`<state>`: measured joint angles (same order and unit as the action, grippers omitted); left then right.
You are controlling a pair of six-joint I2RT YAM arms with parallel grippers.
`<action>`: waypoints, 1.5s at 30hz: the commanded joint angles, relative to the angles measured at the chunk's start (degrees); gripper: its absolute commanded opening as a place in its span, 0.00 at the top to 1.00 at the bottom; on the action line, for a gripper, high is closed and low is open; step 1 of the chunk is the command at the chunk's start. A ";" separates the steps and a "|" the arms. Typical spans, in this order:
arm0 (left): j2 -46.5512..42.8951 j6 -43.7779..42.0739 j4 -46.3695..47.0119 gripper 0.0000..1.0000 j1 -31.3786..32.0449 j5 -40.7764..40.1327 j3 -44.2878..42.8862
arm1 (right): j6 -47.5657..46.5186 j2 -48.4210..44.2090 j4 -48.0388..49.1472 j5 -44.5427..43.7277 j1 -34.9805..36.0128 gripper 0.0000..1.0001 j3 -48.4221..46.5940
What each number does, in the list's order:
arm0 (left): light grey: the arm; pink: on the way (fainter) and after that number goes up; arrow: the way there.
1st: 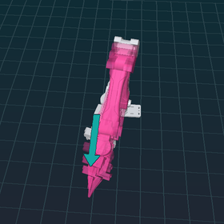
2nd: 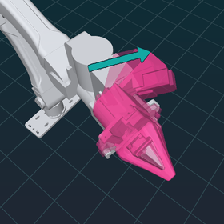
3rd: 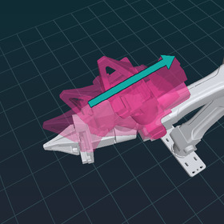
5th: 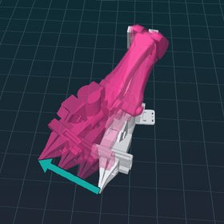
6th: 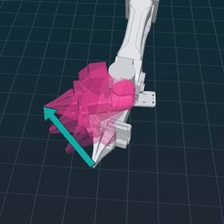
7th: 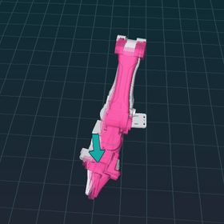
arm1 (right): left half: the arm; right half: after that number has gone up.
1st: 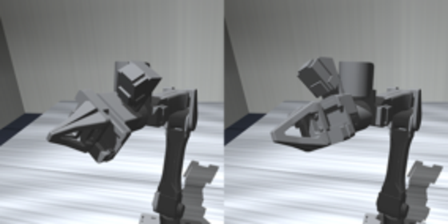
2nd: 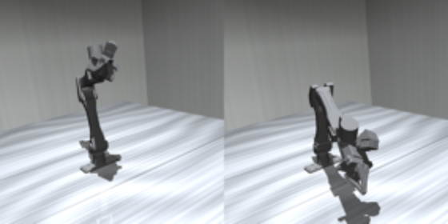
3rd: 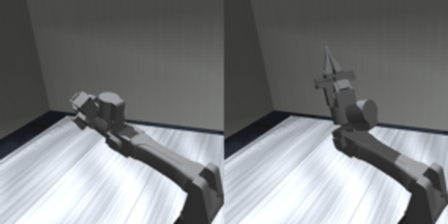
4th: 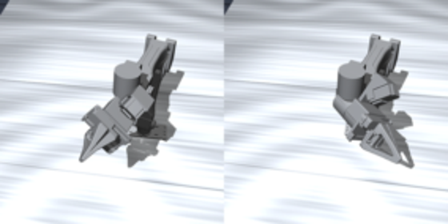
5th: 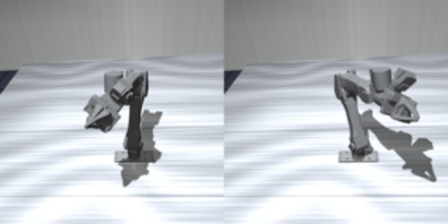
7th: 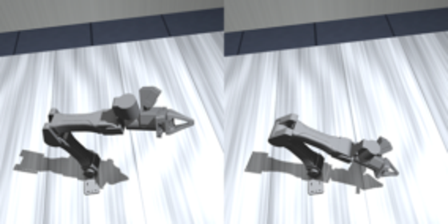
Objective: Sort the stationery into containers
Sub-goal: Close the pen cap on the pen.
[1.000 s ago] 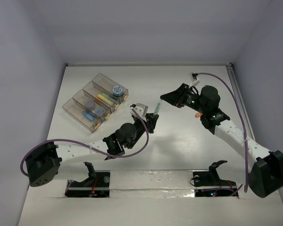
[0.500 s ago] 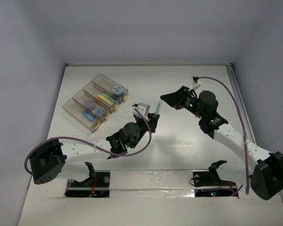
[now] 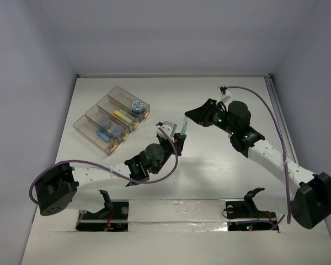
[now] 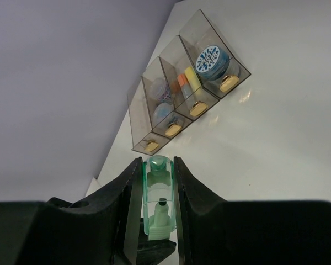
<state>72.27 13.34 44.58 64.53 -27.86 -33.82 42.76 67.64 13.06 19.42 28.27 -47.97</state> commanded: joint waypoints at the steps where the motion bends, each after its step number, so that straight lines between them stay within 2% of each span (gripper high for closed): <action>1: -2.05 -1.04 4.65 1.00 -0.11 -3.08 -2.74 | -2.51 0.13 -3.83 0.88 2.57 0.86 -1.34; 10: -2.13 -1.30 7.19 1.00 -0.11 -4.66 -3.27 | -1.02 -0.31 -1.81 -3.34 7.49 0.87 1.56; 21: -4.94 -2.53 7.63 1.00 -0.11 -6.86 -2.56 | -0.14 -2.33 -0.32 -5.80 9.70 0.88 4.81; 24: -5.65 -3.58 7.54 1.00 -0.11 -7.30 -3.00 | -0.57 -1.72 -0.67 -6.41 11.19 0.91 5.51; 30: -7.58 -4.73 6.93 1.00 -1.95 -6.69 -4.06 | -1.63 -2.24 -2.34 -9.22 14.08 1.00 7.88; 40: -10.13 -2.71 6.05 1.00 -8.71 -2.38 -4.93 | -0.58 -1.37 -1.46 -10.80 19.09 1.00 12.28; 45: -10.31 -2.62 6.05 1.00 -10.13 -1.15 -6.25 | 0.30 0.21 0.21 -11.77 20.94 1.00 13.95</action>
<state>65.71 10.74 35.33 58.87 -21.30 -33.82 43.13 65.65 25.02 -2.00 43.46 -38.50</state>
